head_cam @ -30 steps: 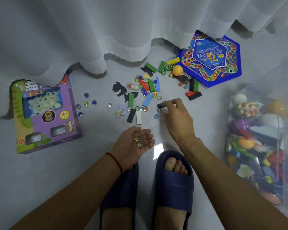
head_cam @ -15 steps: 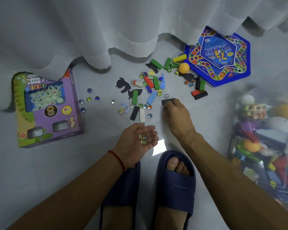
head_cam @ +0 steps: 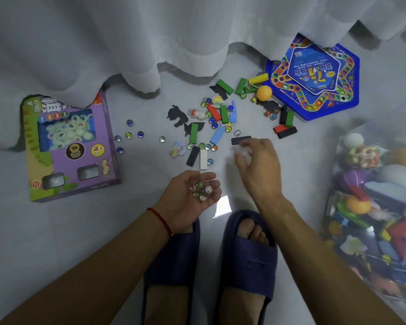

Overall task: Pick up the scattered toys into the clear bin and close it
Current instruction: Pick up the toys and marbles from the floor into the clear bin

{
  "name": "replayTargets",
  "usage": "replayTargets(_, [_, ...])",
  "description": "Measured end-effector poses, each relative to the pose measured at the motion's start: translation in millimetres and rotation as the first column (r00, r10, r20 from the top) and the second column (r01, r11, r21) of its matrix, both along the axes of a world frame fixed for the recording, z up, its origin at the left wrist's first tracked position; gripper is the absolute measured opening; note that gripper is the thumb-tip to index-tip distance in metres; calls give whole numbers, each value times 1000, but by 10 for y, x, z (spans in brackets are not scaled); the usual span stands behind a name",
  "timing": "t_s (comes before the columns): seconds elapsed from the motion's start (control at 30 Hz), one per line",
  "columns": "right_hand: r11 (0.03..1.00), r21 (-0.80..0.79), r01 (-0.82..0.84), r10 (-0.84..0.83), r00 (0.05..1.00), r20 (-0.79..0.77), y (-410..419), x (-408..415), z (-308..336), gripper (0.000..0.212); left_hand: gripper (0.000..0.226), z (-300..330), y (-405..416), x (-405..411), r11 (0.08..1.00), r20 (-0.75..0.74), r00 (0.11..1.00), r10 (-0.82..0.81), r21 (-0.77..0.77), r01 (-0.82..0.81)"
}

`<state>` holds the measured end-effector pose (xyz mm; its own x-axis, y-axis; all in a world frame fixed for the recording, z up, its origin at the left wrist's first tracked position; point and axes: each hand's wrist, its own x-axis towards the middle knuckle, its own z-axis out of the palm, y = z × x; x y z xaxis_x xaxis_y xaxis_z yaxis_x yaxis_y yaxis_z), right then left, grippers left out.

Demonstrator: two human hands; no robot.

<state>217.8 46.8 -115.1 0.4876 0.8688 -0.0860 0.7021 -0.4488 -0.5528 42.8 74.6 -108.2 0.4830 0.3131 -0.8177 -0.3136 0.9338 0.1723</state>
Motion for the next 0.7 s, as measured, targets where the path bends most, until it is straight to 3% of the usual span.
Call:
replayTargets(0.07, [983, -159, 93, -75, 990, 117, 46, 222, -146, 41, 36, 11, 11, -4, 1000, -7, 1000, 4, -7, -4])
replayTargets(0.17, [985, -173, -10, 39, 985, 169, 32, 385, -333, 34, 41, 49, 26, 12, 999, 3, 1000, 16, -35, -16])
replayTargets(0.4, [965, -254, 66, -97, 989, -114, -54, 353, -306, 18, 43, 66, 49, 2, 1000, -6, 1000, 10, -12, -10])
replayTargets(0.57, [977, -124, -171, 93, 875, -475, -149, -38, 135, 9, 47, 61, 3, 11, 997, 18, 998, -54, 59, 53])
replayTargets(0.63, [949, -74, -305, 235, 846, -478, -123, -168, 261, 11, 47, 46, -14, -8, 996, 81, 994, -67, 70, 61])
replayTargets(0.7, [943, -16, -331, 304, 883, -357, -51, -224, 255, 13, 46, 35, -24, -27, 998, 92, 995, -39, 54, 35])
